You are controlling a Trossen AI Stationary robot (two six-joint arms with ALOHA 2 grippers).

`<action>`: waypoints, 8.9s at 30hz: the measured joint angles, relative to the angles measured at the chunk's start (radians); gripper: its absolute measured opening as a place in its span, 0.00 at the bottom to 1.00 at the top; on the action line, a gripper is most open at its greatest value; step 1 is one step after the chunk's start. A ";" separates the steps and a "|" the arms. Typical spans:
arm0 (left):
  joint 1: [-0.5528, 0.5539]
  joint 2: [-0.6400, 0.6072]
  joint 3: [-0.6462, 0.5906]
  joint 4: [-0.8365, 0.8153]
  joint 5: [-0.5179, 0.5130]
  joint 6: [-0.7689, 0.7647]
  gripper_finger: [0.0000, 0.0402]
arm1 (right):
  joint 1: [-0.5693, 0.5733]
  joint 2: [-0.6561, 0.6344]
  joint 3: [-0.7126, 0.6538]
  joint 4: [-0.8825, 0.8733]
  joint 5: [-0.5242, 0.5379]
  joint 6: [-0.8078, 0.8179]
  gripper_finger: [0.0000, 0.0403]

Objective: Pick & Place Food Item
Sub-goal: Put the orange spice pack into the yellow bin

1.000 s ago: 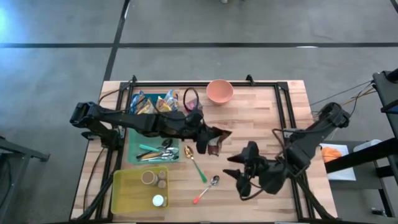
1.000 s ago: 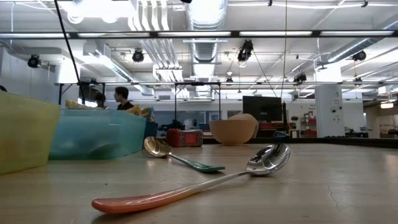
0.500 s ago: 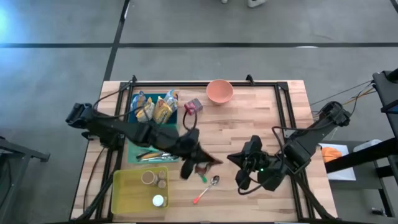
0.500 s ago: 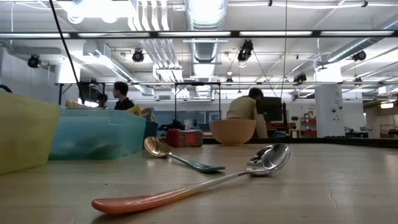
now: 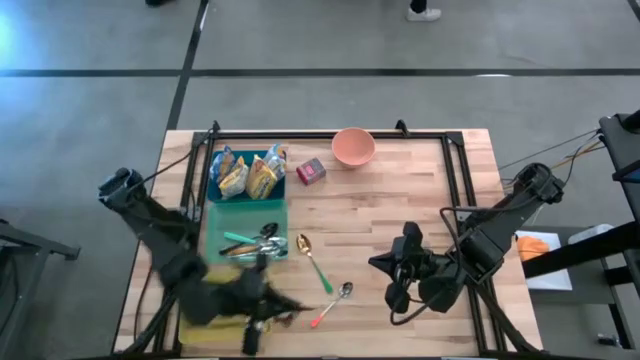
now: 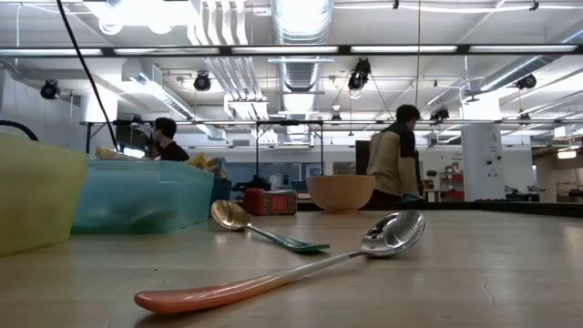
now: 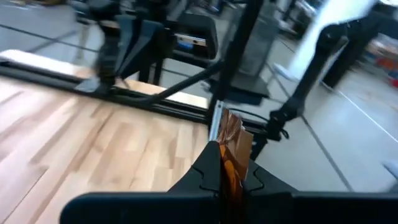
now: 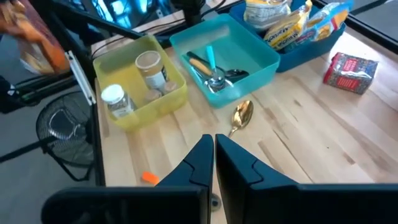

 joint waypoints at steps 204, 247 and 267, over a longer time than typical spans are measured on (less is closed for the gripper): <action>-0.436 0.205 -0.603 0.024 -0.617 -0.768 0.01 | -0.267 0.905 0.730 0.232 -0.468 -0.384 0.42; -0.434 0.225 -0.608 0.028 -0.424 -0.772 0.05 | -0.266 0.903 0.737 0.214 -0.506 -0.396 0.42; -0.434 0.224 -0.608 0.029 -0.387 -0.805 0.39 | -0.265 0.903 0.737 0.202 -0.533 -0.396 0.42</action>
